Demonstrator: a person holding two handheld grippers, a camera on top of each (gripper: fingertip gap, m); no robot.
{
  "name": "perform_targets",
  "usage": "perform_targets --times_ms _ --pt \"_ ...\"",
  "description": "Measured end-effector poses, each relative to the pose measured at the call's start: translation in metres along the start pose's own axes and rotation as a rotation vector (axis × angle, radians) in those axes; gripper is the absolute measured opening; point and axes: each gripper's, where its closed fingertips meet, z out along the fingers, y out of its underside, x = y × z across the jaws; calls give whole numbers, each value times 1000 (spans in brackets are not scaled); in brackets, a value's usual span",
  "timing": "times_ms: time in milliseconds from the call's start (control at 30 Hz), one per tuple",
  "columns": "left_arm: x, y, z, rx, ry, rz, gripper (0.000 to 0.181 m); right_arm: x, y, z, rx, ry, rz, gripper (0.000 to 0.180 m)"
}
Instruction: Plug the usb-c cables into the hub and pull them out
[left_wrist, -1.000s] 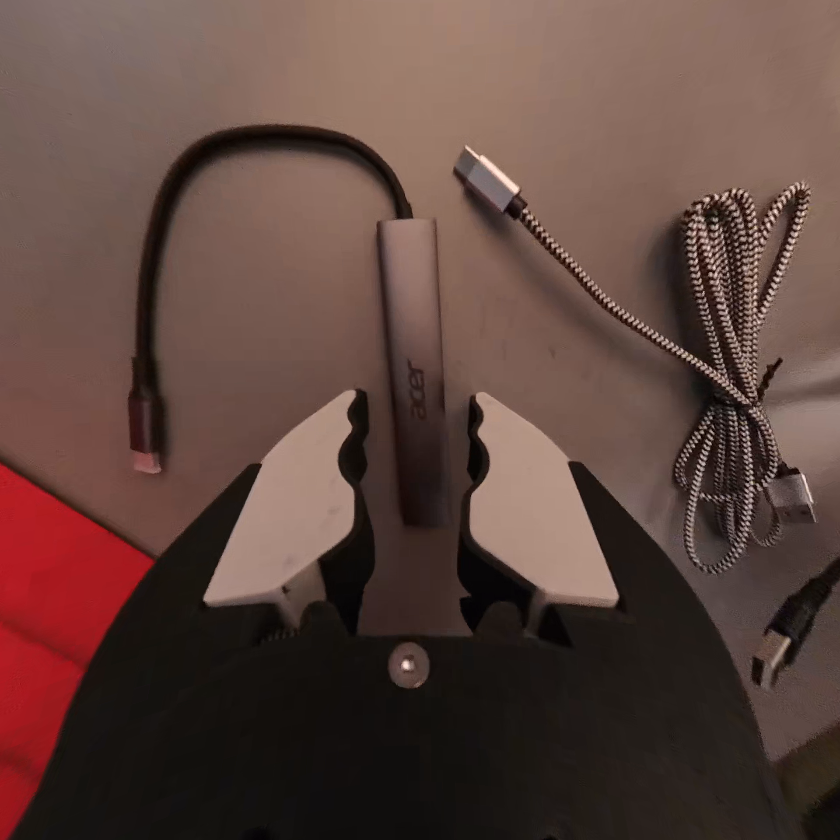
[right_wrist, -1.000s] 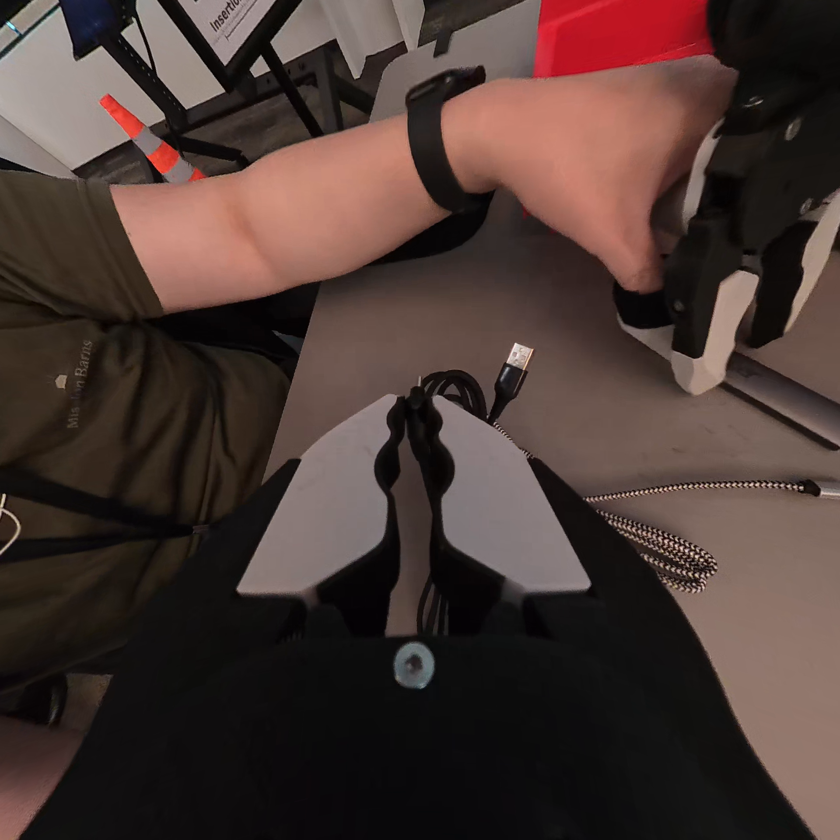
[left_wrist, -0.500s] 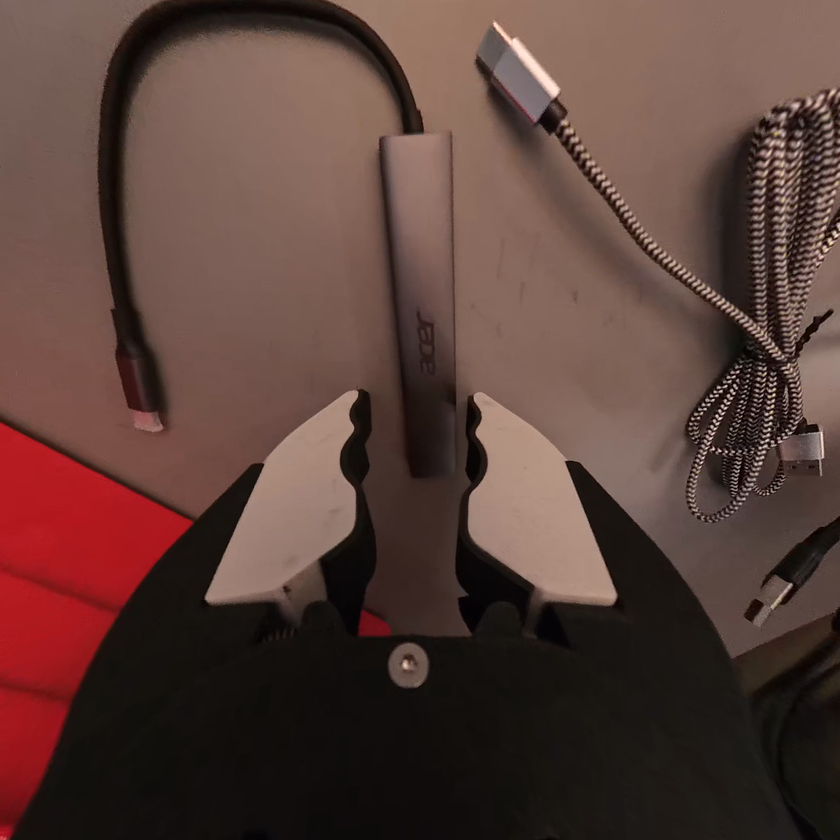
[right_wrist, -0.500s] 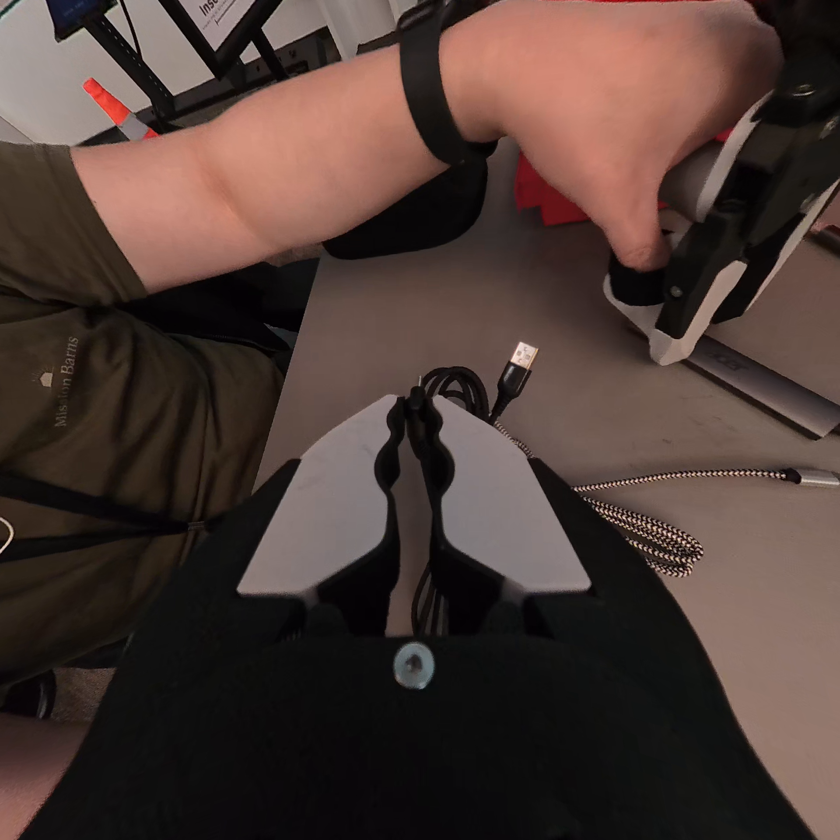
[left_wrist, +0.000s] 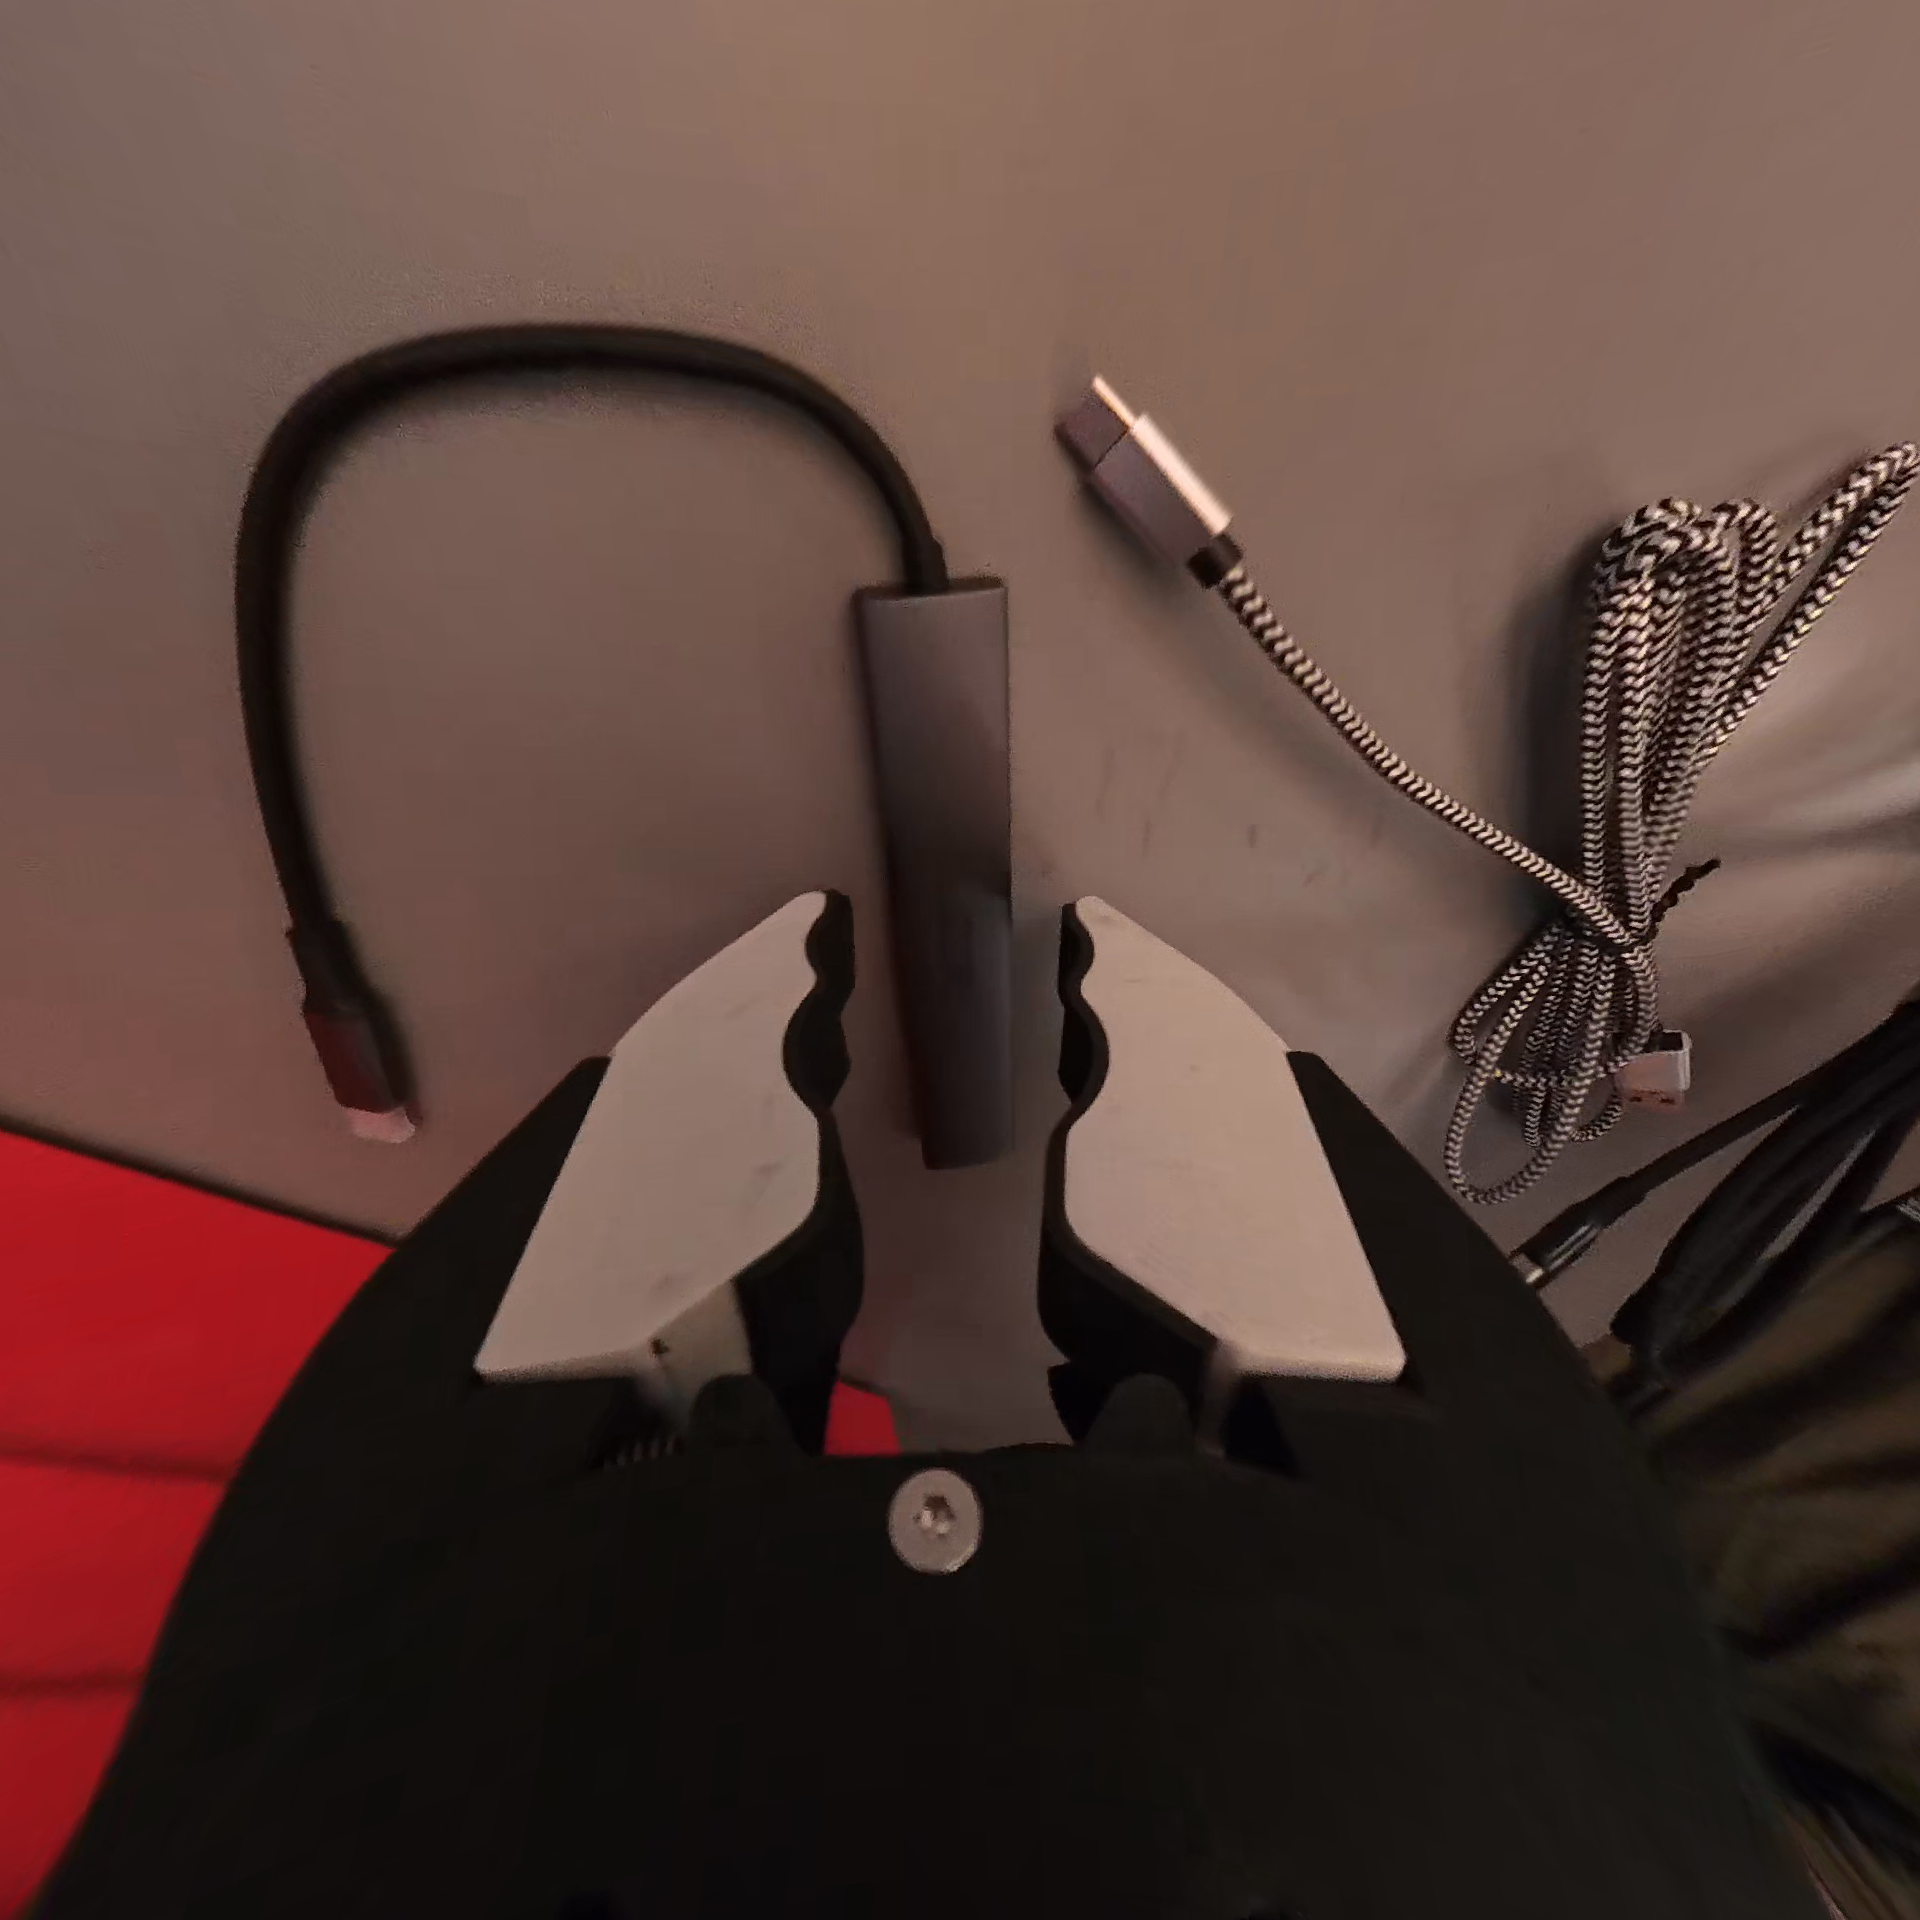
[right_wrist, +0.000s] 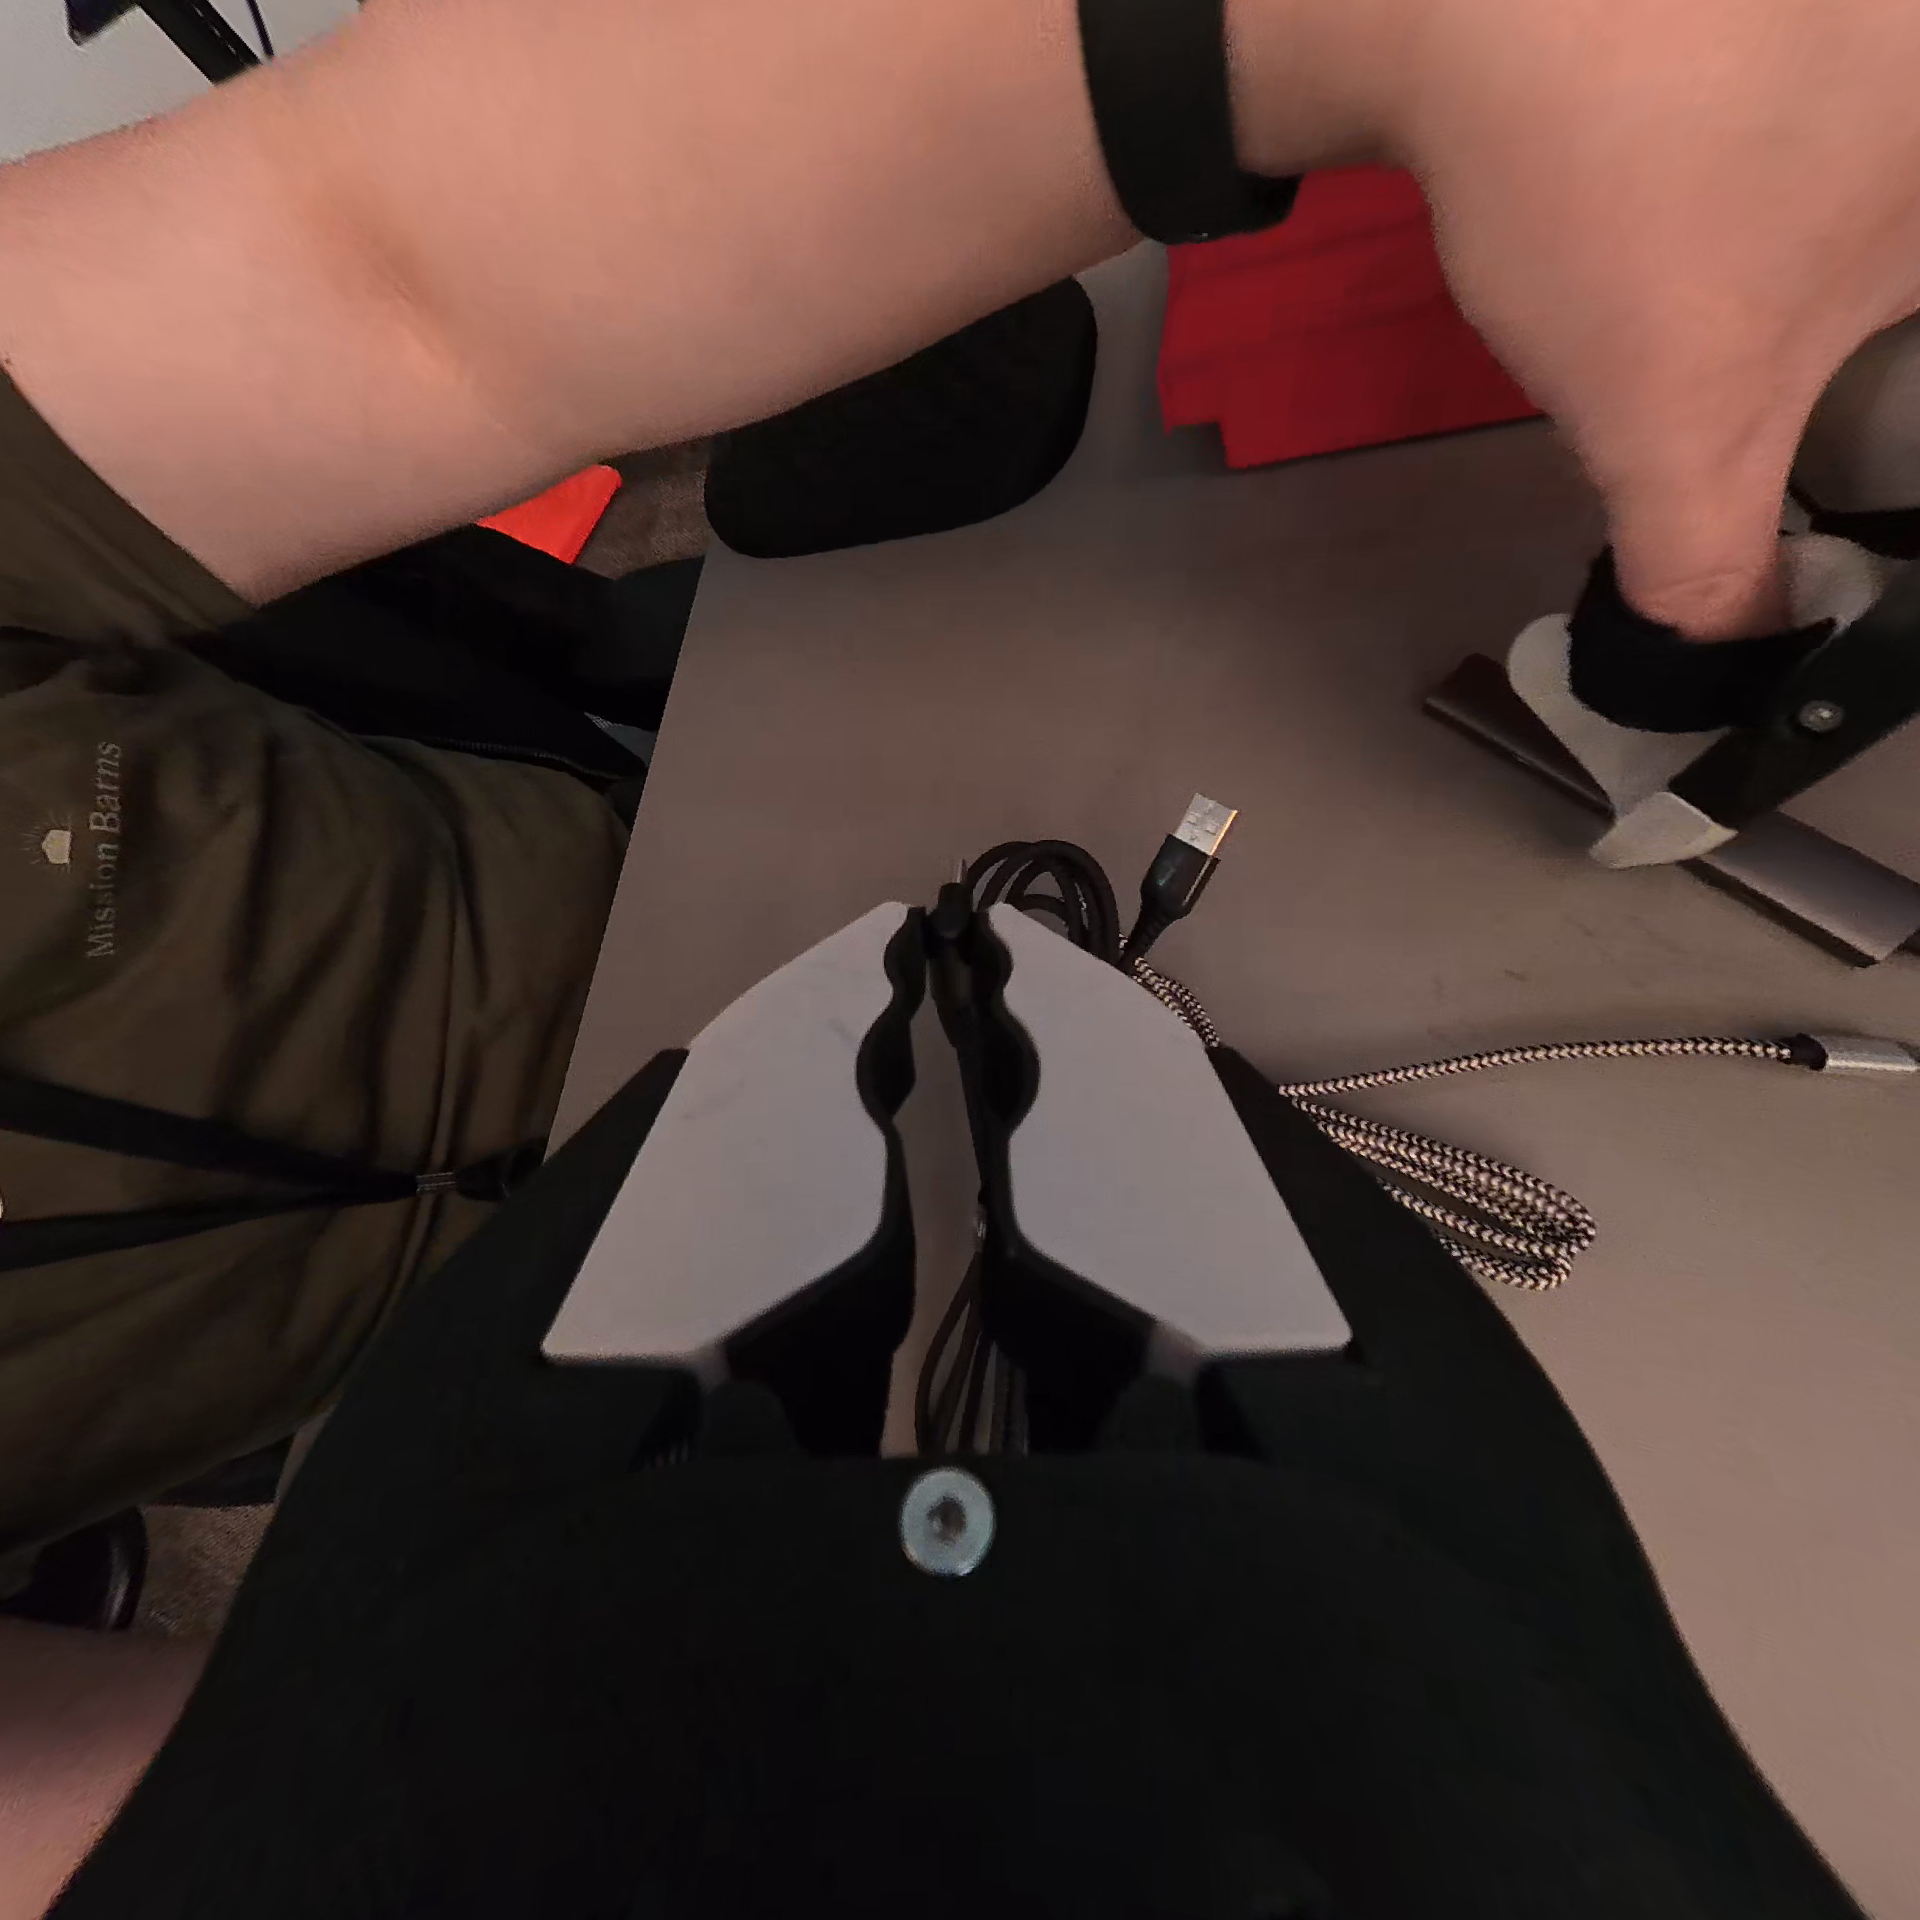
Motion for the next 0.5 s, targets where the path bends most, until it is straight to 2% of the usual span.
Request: perform_targets --times_ms 200,300,500 --pt "-2 -6 1 -12 -54 32 24 1 1 -1 -4 8 2 8" --pt "-1 -6 1 -4 -49 23 28 1 1 -1 -7 8 0 8" --pt "-3 -6 2 -36 -130 62 23 2 5 3 -33 14 -1 8"
